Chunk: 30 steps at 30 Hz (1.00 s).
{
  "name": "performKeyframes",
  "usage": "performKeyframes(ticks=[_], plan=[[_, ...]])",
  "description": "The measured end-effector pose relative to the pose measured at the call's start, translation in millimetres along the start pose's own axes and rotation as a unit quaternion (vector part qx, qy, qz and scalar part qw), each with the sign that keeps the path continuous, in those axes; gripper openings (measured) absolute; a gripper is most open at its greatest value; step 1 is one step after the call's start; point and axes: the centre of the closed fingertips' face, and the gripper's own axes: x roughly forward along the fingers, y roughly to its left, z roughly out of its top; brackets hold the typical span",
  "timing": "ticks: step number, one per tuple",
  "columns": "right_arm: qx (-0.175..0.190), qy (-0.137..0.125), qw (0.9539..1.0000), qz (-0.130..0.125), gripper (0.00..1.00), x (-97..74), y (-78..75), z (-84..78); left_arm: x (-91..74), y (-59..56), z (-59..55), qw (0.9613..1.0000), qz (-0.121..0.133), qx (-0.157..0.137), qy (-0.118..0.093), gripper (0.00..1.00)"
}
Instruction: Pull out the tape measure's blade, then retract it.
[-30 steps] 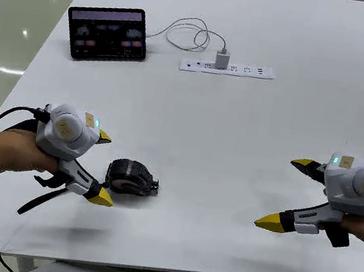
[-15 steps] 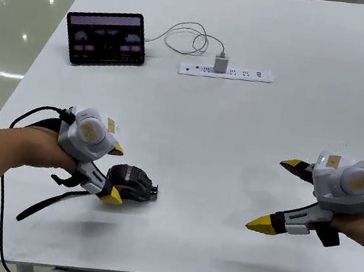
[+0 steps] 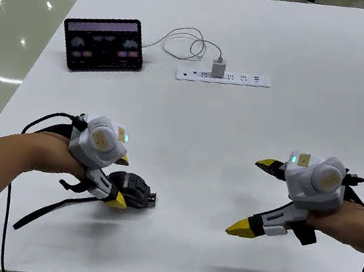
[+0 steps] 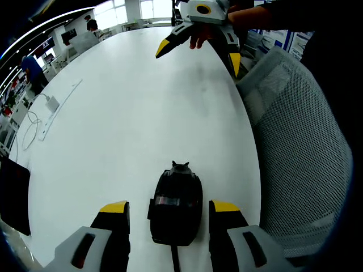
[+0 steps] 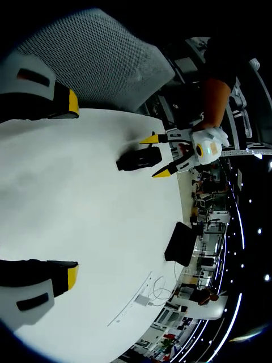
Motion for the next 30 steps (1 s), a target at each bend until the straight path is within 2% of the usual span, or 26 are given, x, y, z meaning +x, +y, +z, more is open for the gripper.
performKeyframes(ticks=[4, 7, 10, 13, 14, 17, 19, 27, 30], plan=[[-0.009, 0.003, 0.9999, 0.008, 1.0, 11.7, 2.4, 3.8, 3.3, 0.6, 1.8, 0.9997, 0.003, 0.022, 0.005, 0.42], [-0.018, 0.002, 0.9996, 0.019, 1.0, 20.0, 6.5, 9.0, 3.3, 2.1, 4.2, 0.9997, 0.006, 0.025, 0.002, 0.4], [-0.045, 0.006, 0.9985, 0.03, 1.0, 28.3, 12.1, 11.0, 4.2, 1.6, 3.4, 0.9995, 0.002, 0.031, 0.003, 0.39], [-0.052, 0.002, 0.9979, 0.04, 0.99, 35.4, 17.5, 16.1, 5.6, -2.8, 3.4, 0.999, -0.008, 0.044, 0.004, 0.35], [-0.054, 0.002, 0.9977, 0.042, 0.99, 38.7, 18.7, 17.4, 6.1, -6.2, 3.3, 0.9987, -0.014, 0.049, 0.006, 0.33], [-0.063, -0.005, 0.9968, 0.05, 0.96, 47.1, 22.9, 23.4, 10.0, -5.0, -1.3, 0.9966, -0.004, 0.079, 0.021, 0.33], [-0.069, -0.006, 0.9961, 0.055, 0.95, 53.4, 26.2, 27.3, 11.7, -6.5, -2.0, 0.996, -0.002, 0.086, 0.025, 0.33], [-0.092, -0.014, 0.993, 0.073, 0.88, 72.6, 33.4, 36.7, 11.6, -3.4, -2.4, 0.9978, -0.006, 0.062, 0.022, 0.32], [-0.094, -0.023, 0.9912, 0.091, 0.86, 80.6, 39.4, 38.8, 11.8, -2.8, -2.2, 0.9987, -0.006, 0.047, 0.016, 0.32]])
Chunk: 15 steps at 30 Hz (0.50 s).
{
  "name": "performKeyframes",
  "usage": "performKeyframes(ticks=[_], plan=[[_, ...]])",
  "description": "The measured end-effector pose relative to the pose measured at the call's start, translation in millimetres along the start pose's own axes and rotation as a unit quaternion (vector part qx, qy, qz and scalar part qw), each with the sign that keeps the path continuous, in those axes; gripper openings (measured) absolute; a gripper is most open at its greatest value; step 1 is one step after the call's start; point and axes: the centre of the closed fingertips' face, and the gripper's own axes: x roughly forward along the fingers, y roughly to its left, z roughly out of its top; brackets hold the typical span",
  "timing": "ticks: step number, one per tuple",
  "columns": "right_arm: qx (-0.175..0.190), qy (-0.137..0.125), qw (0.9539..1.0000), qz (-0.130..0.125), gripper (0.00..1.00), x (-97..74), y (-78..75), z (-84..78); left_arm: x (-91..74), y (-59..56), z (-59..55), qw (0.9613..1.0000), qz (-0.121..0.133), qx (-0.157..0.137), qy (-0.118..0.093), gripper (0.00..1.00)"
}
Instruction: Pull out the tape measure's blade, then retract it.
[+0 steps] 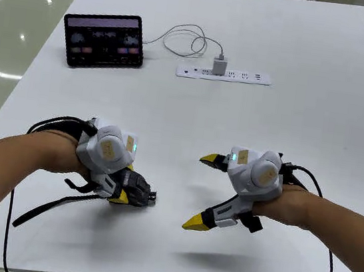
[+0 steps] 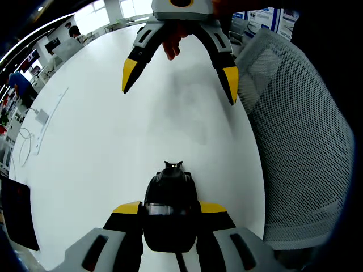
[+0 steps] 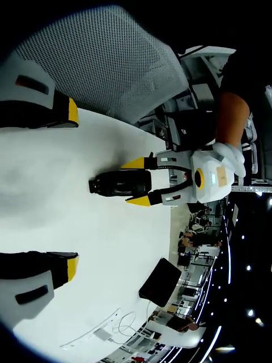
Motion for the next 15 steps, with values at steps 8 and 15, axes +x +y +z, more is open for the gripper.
performKeyframes(ticks=[8, 15], plan=[[0.008, 0.007, 0.9999, 0.006, 0.79, 23.8, -1.3, -2.2, 0.7, -1.8, 0.7, 1.0, 0.008, 0.002, 0.004, 0.32], [-0.005, 0.022, 0.9994, 0.026, 0.68, 44.3, 4.4, -2.1, 1.8, -0.5, -0.3, 0.9997, 0.017, 0.008, 0.012, 0.32]])
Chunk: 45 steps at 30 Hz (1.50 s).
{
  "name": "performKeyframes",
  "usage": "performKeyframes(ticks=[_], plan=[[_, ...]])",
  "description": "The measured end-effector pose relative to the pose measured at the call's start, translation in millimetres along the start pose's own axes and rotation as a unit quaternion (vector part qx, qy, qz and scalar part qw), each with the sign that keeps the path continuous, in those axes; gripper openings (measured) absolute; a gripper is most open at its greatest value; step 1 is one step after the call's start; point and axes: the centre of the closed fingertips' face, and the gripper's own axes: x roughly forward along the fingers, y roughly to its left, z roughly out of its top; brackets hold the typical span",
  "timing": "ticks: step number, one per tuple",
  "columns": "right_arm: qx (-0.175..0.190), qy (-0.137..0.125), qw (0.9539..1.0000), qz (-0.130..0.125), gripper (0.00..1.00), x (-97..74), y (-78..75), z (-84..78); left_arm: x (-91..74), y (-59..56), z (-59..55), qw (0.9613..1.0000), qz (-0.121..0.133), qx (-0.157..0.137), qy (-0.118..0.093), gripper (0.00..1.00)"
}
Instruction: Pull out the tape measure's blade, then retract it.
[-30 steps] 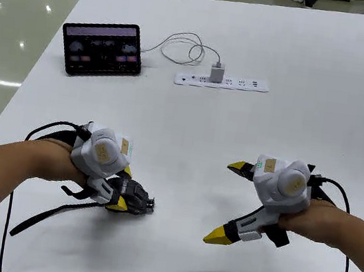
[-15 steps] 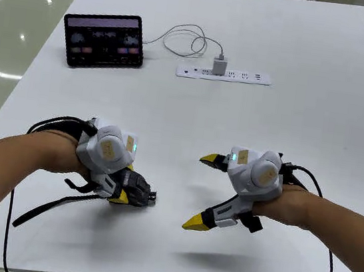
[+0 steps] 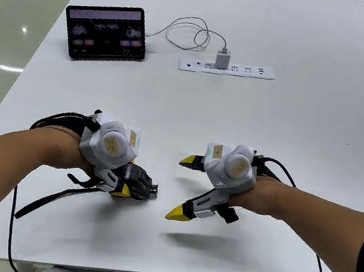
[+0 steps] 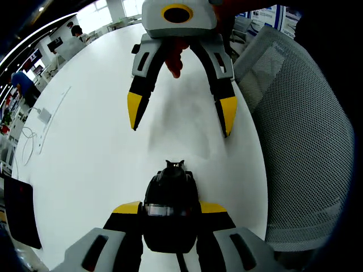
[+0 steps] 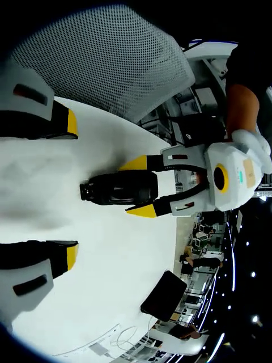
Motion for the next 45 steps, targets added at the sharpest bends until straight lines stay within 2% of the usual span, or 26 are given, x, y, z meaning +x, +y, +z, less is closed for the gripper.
performKeyframes(ticks=[6, 11, 17, 24, 28, 39, 45], plan=[[-0.016, 0.005, 0.9998, 0.009, 0.6, 10.9, 1.9, 7.4, 0.9, 1.1, -0.7, 1.0, -0.005, 0.001, 0.004, 0.32], [-0.027, 0.019, 0.9993, 0.019, 0.5, 16.5, 4.2, 3.8, 1.1, 0.7, -0.6, 1.0, -0.008, 0.001, 0.005, 0.32], [-0.017, 0.026, 0.9994, 0.018, 0.41, 21.6, -1.4, -0.2, 0.9, 0.5, -0.8, 1.0, -0.005, -0.003, 0.006, 0.32], [-0.029, 0.031, 0.9989, 0.021, 0.32, 32.2, 0.6, 0.4, 1.3, 0.5, -1.1, 1.0, 0.003, -0.005, 0.004, 0.32], [-0.037, 0.036, 0.9986, 0.013, 0.23, 36.8, -1.9, -1.9, 1.2, 0.6, -1.3, 1.0, 0.001, -0.006, 0.005, 0.32], [-0.042, 0.049, 0.9977, 0.02, 0.13, 45.1, -3.4, -1.9, 1.5, 0.6, -2.0, 1.0, 0.0, -0.007, 0.007, 0.32], [-0.051, 0.056, 0.9968, 0.023, 0.12, 45.9, -2.2, -3.9, 1.6, 0.9, -2.3, 0.9999, 0.0, -0.009, 0.006, 0.32]])
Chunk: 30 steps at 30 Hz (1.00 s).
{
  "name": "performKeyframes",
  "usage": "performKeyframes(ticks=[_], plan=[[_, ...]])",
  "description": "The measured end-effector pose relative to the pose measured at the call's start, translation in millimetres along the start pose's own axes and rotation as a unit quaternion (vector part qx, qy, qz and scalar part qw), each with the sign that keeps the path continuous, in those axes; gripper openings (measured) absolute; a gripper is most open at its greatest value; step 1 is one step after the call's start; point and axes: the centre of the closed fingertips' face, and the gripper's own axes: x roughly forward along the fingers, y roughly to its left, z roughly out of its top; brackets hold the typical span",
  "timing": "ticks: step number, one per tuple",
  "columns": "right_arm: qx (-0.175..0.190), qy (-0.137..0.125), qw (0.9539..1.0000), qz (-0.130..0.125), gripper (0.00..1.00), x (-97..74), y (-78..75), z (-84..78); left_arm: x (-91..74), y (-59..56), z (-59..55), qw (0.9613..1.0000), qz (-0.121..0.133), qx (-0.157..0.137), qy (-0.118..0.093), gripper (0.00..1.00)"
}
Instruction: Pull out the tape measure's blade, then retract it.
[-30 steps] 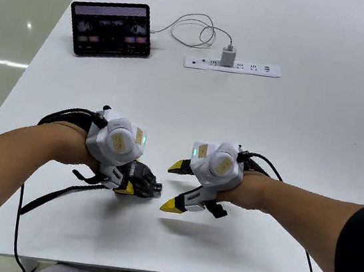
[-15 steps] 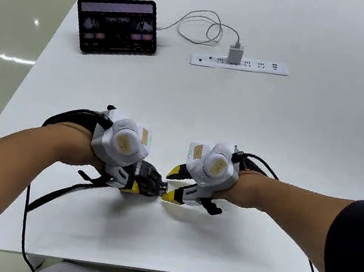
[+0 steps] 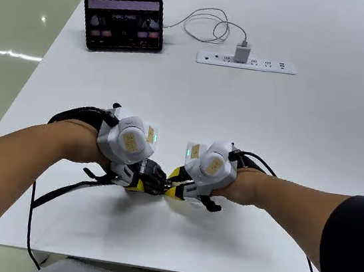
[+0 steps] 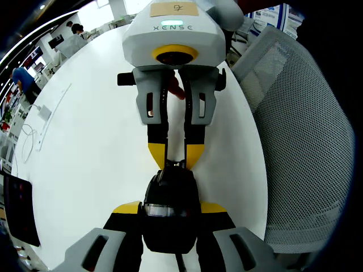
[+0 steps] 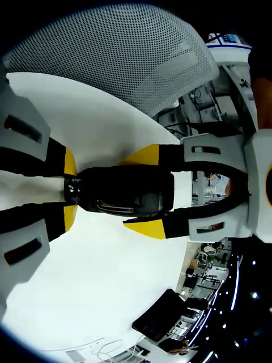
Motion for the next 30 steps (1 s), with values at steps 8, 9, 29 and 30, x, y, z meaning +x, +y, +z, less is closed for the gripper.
performKeyframes(ticks=[8, 9, 29, 30], plan=[[0.013, -0.002, 0.9999, -0.001, 0.1, -1.6, -1.3, -2.1, 0.1, 0.5, 0.3, 1.0, -0.001, -0.006, -0.003, 0.32], [0.012, -0.001, 0.9999, -0.001, 0.1, -1.7, -1.6, -2.3, 0.1, 0.6, 0.4, 1.0, -0.001, -0.008, -0.004, 0.32], [0.017, 0.006, 0.9998, 0.003, 0.1, -8.8, -1.9, -9.7, -0.2, 0.2, 1.3, 0.9998, 0.0, -0.016, -0.008, 0.32], [0.017, 0.006, 0.9998, 0.003, 0.1, -9.3, -2.1, -10.3, -0.1, 0.2, 1.4, 0.9998, 0.001, -0.017, -0.009, 0.32]])
